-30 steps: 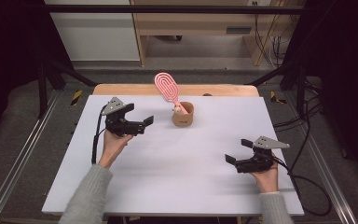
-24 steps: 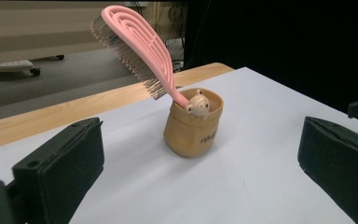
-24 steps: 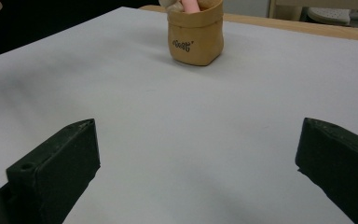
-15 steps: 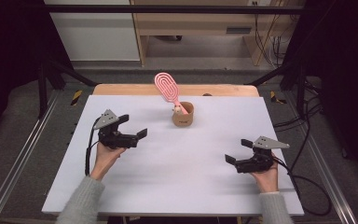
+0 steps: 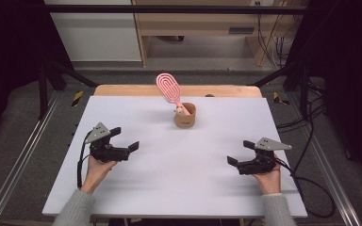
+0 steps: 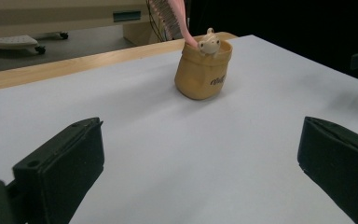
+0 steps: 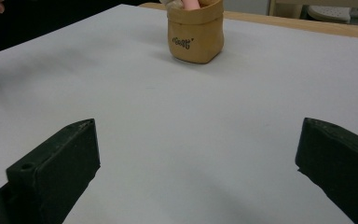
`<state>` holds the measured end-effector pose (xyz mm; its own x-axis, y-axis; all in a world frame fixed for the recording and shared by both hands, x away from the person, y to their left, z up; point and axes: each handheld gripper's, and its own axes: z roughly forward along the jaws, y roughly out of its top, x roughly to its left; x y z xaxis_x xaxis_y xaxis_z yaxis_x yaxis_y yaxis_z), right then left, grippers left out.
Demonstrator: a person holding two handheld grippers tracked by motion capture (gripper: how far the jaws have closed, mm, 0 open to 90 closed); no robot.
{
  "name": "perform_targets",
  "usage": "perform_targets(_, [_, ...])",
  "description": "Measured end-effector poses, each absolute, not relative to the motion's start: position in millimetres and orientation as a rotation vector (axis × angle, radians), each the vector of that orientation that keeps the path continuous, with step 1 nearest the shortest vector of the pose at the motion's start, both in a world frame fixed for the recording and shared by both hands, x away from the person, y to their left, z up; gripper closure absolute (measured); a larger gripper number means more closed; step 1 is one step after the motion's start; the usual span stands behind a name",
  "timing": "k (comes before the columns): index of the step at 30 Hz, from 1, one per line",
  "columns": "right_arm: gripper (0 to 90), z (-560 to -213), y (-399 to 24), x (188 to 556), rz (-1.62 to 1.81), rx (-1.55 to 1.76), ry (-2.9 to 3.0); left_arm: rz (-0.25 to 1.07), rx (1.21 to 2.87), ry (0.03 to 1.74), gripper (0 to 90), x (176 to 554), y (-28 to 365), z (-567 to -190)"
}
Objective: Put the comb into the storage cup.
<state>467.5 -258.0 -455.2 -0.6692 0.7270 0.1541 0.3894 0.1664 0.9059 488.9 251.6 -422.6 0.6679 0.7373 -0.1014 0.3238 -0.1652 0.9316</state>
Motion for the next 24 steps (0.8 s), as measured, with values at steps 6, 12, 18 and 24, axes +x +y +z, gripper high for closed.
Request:
perform_targets(6, [0.2, -455, -258, 468, 1.502, 1.069, 2.133, 0.456, 1.783, 0.867, 0.4, 481, 260, -431])
perform_targets(12, [0.2, -455, -259, 467, 1.502, 1.067, 2.126, 0.453, 1.785, 0.874, 0.4, 474, 267, -436])
perform_targets(18, [0.2, -455, -259, 467, 1.508, 1.065, 2.125, 0.455, 1.784, 0.895, 0.4, 469, 275, -442])
perform_targets(24, [0.2, -455, -260, 466, 1.508, 1.062, 2.123, 0.468, 1.775, 0.918, 0.4, 465, 283, -446])
